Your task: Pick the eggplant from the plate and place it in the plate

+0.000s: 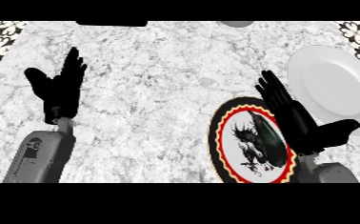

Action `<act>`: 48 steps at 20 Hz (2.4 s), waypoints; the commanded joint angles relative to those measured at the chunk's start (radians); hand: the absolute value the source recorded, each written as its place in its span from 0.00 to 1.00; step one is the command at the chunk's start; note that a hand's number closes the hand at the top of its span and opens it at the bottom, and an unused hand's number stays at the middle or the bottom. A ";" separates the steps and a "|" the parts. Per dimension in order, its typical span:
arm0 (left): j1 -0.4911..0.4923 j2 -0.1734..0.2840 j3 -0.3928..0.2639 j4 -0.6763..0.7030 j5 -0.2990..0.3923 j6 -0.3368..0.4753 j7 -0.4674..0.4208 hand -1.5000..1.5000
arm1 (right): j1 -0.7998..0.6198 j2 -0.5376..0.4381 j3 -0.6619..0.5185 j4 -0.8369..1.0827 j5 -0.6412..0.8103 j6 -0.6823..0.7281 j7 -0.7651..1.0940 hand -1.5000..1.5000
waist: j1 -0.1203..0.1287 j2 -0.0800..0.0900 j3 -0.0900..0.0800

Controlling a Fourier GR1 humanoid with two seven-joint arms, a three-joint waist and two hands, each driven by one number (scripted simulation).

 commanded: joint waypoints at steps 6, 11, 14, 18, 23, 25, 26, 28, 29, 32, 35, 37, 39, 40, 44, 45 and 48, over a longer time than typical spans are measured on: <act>0.154 0.088 -0.060 -0.016 -0.029 -0.211 -0.219 0.50 | -0.295 0.117 0.036 0.196 0.105 -0.292 0.419 1.00 | 0.036 0.009 0.012; 0.209 0.060 -0.072 0.001 -0.004 -0.238 -0.244 0.50 | -0.199 0.099 0.139 0.232 0.513 -0.594 0.284 0.00 | 0.003 0.002 0.014; 0.250 0.067 -0.049 0.020 0.005 -0.263 -0.293 0.50 | -0.147 0.157 0.255 0.159 0.653 -0.683 0.301 0.00 | -0.015 -0.001 0.016; 0.263 0.065 -0.062 -0.022 -0.028 -0.244 -0.256 0.50 | -0.069 0.050 0.301 0.044 0.812 -0.682 0.433 0.00 | -0.024 -0.003 0.016; 0.252 0.072 -0.020 0.040 -0.011 -0.288 -0.327 0.50 | -0.082 -0.020 0.281 -0.125 1.028 -0.611 0.754 0.00 | -0.029 -0.002 0.015; 0.225 0.072 -0.013 0.053 -0.006 -0.286 -0.307 0.50 | -0.062 -0.081 0.282 -0.139 1.033 -0.506 0.814 0.00 | -0.034 -0.002 0.015; 0.261 0.045 -0.030 0.067 -0.028 -0.265 -0.354 0.50 | -0.087 -0.105 0.290 -0.202 1.045 -0.426 0.915 0.00 | -0.038 -0.005 0.013; 0.225 0.059 -0.026 0.010 -0.011 -0.270 -0.277 0.50 | -0.079 -0.129 0.301 -0.216 1.038 -0.336 0.975 0.00 | -0.031 -0.004 0.015; 0.266 0.059 -0.039 -0.001 -0.020 -0.277 -0.294 0.50 | -0.094 -0.134 0.312 -0.226 1.034 -0.275 1.035 0.00 | -0.025 -0.005 0.014; 0.229 0.043 -0.036 0.011 -0.025 -0.259 -0.285 0.50 | -0.096 -0.211 0.291 -0.270 0.916 -0.109 1.076 0.00 | -0.028 -0.002 0.015; 0.267 0.081 -0.016 0.003 0.000 -0.316 -0.297 0.50 | -0.110 -0.204 0.302 -0.314 0.881 -0.004 1.201 0.00 | -0.018 -0.002 0.016; 0.230 0.019 -0.048 0.051 -0.047 -0.257 -0.312 0.50 | -0.174 -0.186 0.262 -0.310 0.814 0.069 1.258 0.00 | -0.019 0.002 0.016; 0.243 0.043 -0.030 0.063 -0.043 -0.282 -0.328 0.50 | -0.159 -0.133 0.296 -0.319 0.855 0.055 1.323 0.00 | -0.018 0.001 0.016; 0.242 0.026 -0.040 0.045 -0.050 -0.267 -0.318 0.50 | -0.168 -0.142 0.286 -0.321 0.836 0.086 1.331 0.00 | -0.018 0.000 0.016; 0.190 0.055 -0.018 0.038 -0.030 -0.290 -0.265 0.50 | -0.172 -0.163 0.270 -0.278 0.800 0.135 1.359 0.00 | -0.021 0.000 0.016; 0.232 0.044 -0.010 0.078 -0.028 -0.300 -0.326 0.50 | -0.194 -0.191 0.207 -0.216 0.766 0.150 1.295 0.00 | -0.016 0.003 0.016; 0.223 0.032 -0.021 0.083 -0.050 -0.289 -0.346 0.50 | -0.169 -0.172 0.279 -0.209 0.793 0.176 1.338 0.00 | -0.018 0.002 0.016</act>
